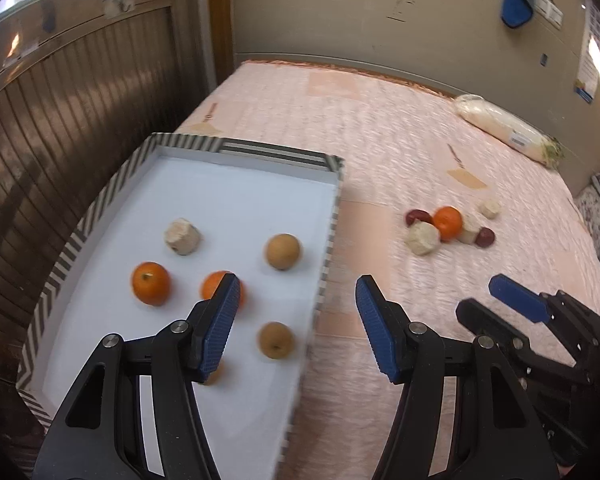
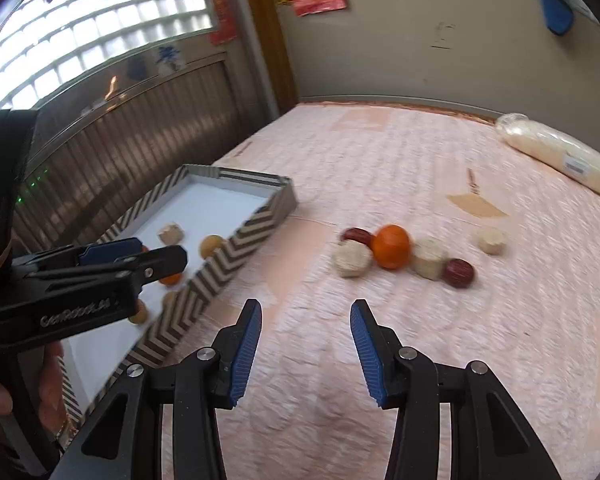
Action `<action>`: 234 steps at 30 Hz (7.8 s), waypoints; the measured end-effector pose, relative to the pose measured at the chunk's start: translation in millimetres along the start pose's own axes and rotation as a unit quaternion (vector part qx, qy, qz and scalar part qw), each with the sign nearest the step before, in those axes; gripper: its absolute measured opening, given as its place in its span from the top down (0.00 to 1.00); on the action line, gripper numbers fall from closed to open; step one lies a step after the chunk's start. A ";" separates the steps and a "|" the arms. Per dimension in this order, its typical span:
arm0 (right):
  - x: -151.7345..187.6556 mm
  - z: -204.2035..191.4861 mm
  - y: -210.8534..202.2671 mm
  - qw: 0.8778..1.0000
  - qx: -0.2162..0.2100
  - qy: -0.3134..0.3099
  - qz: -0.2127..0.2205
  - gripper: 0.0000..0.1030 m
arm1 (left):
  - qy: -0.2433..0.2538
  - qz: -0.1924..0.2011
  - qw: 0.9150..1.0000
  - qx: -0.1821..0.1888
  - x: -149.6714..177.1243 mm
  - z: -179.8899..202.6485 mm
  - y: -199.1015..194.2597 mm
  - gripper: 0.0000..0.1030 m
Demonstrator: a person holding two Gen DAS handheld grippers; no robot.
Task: Organize fruits
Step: 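Move both grippers back from the tray toward the remaining items on the bed, then grasp a crumbly white cake piece with the left gripper while the right gripper grasps a red date, then carry the cake piece with the left gripper while the right gripper carries the date over the tray, then open both grippers to drop the cake piece and date into the tray, then withdraw, then grasp a round cake piece with the right gripper while the left gripper grasps a red date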
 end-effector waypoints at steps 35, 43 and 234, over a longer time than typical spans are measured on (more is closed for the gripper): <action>37.4 71.3 -23.4 0.995 0.077 0.052 -0.022 0.55 | 0.049 -0.041 0.997 0.048 17.7 86.6 50.8 0.41; 19.3 85.6 1.4 0.996 0.075 0.011 -0.039 0.55 | 0.051 -0.058 0.996 0.045 9.8 95.3 75.9 0.41; 3.2 143.0 -4.7 0.996 0.082 0.025 -0.021 0.71 | 0.021 -0.083 0.996 0.031 -26.1 99.5 80.7 0.48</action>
Point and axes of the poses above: each gripper's, at about its wrist camera, not at the fingertips, and y roughly the way its jaws point, z to its right, x to its underside, the point moved 2 cm from there along y, roughly the way its jaws point, and after that the axes turned 12 degrees about -y, right-handed, at the moved point
